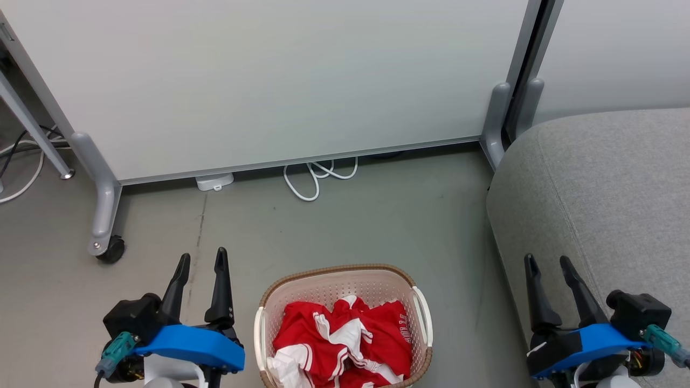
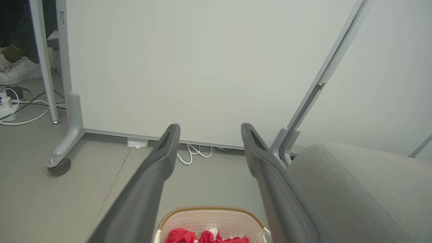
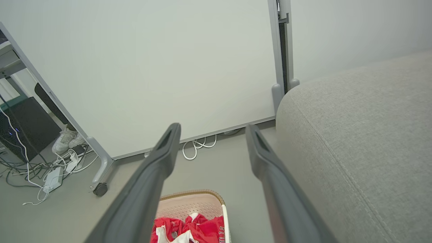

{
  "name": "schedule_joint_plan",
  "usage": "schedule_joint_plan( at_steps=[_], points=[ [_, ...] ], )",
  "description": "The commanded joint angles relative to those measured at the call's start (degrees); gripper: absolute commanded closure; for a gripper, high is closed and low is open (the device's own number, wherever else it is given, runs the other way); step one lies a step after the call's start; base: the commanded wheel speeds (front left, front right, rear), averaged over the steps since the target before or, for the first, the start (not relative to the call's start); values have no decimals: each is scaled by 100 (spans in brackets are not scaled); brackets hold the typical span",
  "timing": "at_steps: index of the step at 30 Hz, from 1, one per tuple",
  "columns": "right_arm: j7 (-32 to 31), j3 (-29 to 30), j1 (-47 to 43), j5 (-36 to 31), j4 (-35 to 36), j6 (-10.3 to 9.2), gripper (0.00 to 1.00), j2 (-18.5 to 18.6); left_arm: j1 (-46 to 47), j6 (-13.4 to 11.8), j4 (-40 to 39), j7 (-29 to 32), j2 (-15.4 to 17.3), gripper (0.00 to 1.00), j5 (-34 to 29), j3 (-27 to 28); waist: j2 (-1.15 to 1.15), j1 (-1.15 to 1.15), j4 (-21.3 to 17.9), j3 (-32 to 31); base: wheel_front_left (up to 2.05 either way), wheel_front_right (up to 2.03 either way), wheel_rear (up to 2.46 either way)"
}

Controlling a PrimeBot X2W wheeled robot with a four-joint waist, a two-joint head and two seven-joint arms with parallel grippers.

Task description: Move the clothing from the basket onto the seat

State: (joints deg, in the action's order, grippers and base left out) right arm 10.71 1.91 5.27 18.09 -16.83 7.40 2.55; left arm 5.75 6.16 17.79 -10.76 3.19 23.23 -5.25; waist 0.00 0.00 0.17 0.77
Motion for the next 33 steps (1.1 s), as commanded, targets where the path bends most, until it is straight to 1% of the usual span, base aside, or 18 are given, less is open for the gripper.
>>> schedule_joint_plan(
  at_steps=[1,33],
  points=[
    [69,-15,96,-164,17,11,0,41,115,32,-6,-60,4,0,-126,3,0,0,-4,3,0,0,0],
    [409,-34,42,-1553,-5,10,0,47,183,89,396,-413,-31,0,-1225,-64,0,0,-18,-58,0,0,0]
  ],
)
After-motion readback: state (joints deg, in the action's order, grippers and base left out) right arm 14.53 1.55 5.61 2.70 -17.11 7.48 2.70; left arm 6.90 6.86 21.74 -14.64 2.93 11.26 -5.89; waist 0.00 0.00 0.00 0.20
